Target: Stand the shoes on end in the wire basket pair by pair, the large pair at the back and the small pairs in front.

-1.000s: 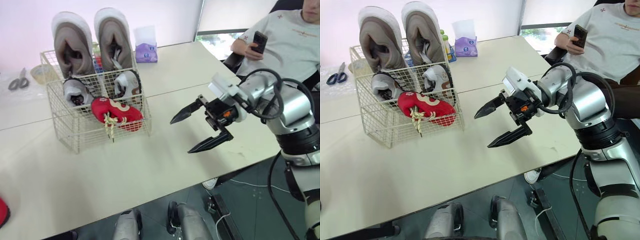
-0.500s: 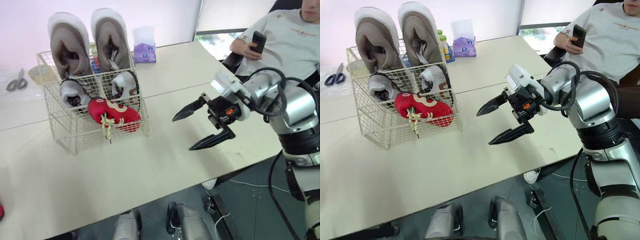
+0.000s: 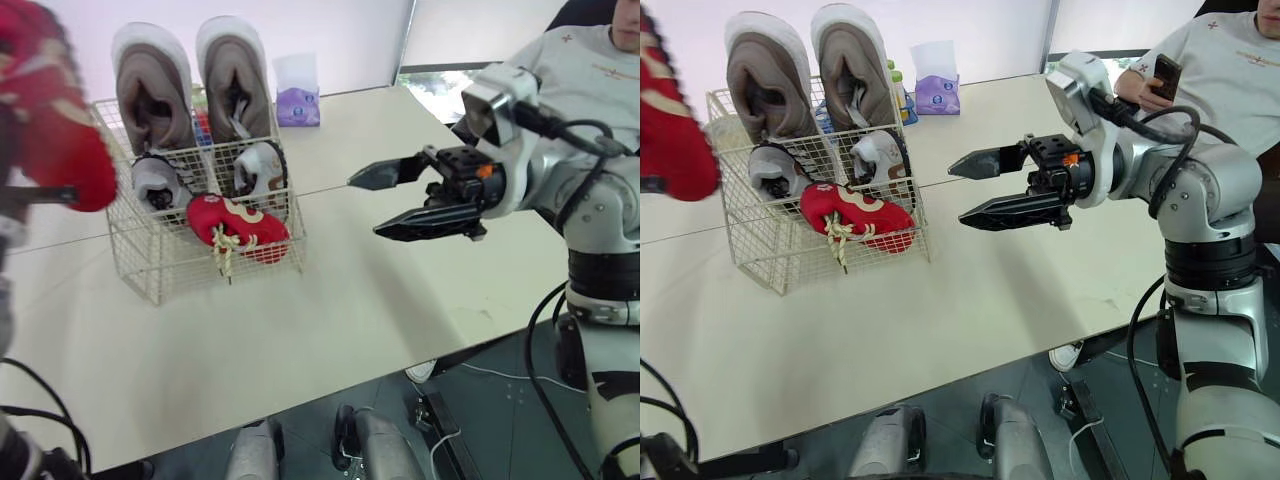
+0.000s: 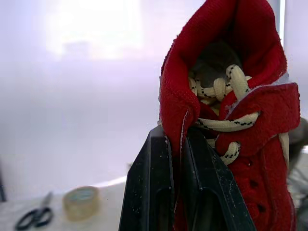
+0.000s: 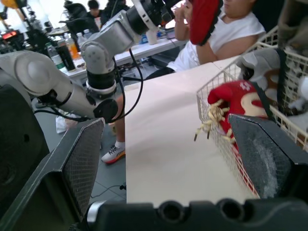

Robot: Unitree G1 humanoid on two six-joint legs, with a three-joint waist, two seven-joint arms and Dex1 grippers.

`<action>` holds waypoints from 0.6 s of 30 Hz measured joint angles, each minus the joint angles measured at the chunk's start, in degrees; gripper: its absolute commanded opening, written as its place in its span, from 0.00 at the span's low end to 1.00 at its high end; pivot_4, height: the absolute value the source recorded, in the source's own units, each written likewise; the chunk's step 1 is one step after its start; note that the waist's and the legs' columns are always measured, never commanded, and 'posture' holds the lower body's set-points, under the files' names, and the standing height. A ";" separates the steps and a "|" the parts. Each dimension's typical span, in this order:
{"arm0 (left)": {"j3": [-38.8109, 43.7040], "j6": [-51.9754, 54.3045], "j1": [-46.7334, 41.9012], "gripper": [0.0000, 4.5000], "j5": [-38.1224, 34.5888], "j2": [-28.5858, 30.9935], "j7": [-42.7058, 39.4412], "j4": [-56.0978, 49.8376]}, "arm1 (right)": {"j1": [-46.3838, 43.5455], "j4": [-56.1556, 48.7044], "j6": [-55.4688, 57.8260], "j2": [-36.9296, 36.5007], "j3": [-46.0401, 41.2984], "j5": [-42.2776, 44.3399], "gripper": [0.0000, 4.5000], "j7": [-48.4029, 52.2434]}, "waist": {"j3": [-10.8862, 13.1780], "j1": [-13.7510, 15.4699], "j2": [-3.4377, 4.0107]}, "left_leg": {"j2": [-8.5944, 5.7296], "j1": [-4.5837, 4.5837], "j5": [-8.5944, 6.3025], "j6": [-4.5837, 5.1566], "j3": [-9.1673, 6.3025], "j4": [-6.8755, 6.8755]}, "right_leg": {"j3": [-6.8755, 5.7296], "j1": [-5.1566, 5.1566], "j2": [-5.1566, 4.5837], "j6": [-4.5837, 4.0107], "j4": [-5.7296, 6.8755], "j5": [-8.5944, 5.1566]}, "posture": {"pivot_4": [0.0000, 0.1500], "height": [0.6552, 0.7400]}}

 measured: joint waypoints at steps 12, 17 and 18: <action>-11.63 -12.29 9.53 0.01 16.40 -12.04 0.66 0.94 | 0.19 -0.91 0.11 -2.07 -1.02 0.64 1.00 -2.53 | 0.00 0.16 0.00 | 0.12 -0.01 -0.01 -0.01 -0.73 0.50 | 0.24 0.27 0.70 -0.24 -0.06 -0.13 | 1.00 1.00; -12.20 -16.61 10.08 0.01 22.30 -13.63 0.50 4.37 | 0.19 -0.78 -0.15 -1.44 -0.92 0.61 1.00 -3.15 | 0.00 0.15 0.00 | 0.12 -0.04 -0.02 -0.01 -0.74 0.52 | 0.24 0.32 0.70 -0.25 -0.18 -0.14 | 1.00 1.00; -13.12 -17.23 10.11 0.01 23.45 -13.77 0.21 4.62 | 0.17 -0.68 -0.20 -1.34 -0.91 0.56 1.00 -3.23 | 0.00 0.15 0.00 | 0.12 -0.05 -0.02 -0.01 -0.73 0.52 | 0.25 0.32 0.69 -0.24 -0.19 -0.14 | 1.00 1.00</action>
